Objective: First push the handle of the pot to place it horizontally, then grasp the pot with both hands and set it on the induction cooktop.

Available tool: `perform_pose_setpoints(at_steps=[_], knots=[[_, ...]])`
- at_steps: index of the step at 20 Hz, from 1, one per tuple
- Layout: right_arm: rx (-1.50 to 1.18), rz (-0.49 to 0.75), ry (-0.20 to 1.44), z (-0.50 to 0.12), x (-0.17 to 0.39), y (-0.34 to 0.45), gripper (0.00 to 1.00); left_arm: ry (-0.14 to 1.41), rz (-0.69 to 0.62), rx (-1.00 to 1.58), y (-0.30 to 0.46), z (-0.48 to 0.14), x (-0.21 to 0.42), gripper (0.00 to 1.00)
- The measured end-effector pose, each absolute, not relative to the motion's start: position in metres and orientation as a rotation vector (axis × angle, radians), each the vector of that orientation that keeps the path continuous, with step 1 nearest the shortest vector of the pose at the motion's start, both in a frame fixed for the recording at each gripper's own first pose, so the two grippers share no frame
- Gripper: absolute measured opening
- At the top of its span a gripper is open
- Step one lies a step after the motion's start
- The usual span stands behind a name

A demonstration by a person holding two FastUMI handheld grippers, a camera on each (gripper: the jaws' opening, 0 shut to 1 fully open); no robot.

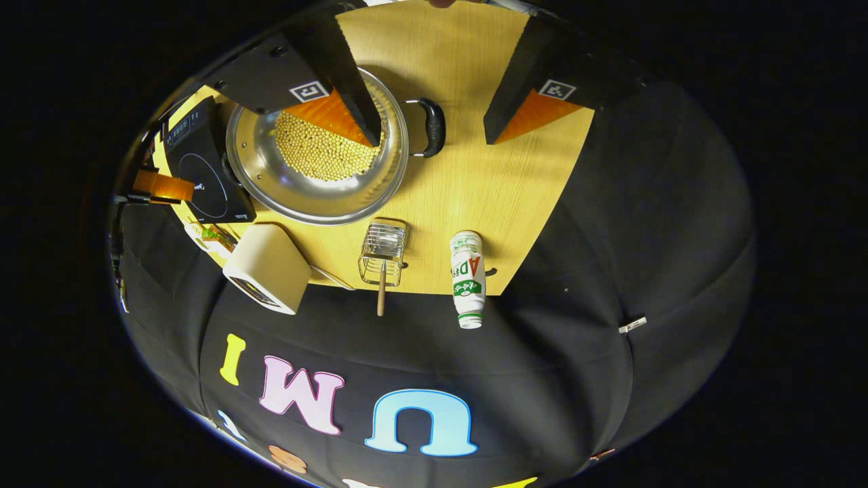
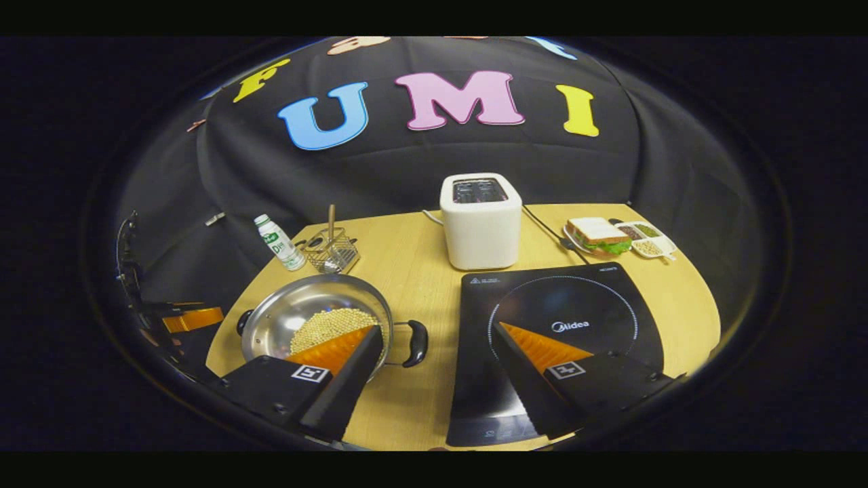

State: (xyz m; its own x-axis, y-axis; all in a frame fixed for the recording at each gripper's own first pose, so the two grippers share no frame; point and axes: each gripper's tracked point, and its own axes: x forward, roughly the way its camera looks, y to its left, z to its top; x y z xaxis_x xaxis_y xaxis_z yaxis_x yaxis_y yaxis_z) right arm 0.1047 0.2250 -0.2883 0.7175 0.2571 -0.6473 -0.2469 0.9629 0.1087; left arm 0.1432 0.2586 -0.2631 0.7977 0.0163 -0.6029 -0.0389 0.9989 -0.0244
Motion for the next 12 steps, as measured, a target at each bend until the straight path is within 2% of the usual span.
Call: perform_pose_setpoints(at_steps=[12], knots=[[0.02, 0.341, 0.799, -0.354, 0.113, 0.262, 1.0, 0.629, 0.003, -0.179, 0.259, -0.305, 0.178, 0.95]])
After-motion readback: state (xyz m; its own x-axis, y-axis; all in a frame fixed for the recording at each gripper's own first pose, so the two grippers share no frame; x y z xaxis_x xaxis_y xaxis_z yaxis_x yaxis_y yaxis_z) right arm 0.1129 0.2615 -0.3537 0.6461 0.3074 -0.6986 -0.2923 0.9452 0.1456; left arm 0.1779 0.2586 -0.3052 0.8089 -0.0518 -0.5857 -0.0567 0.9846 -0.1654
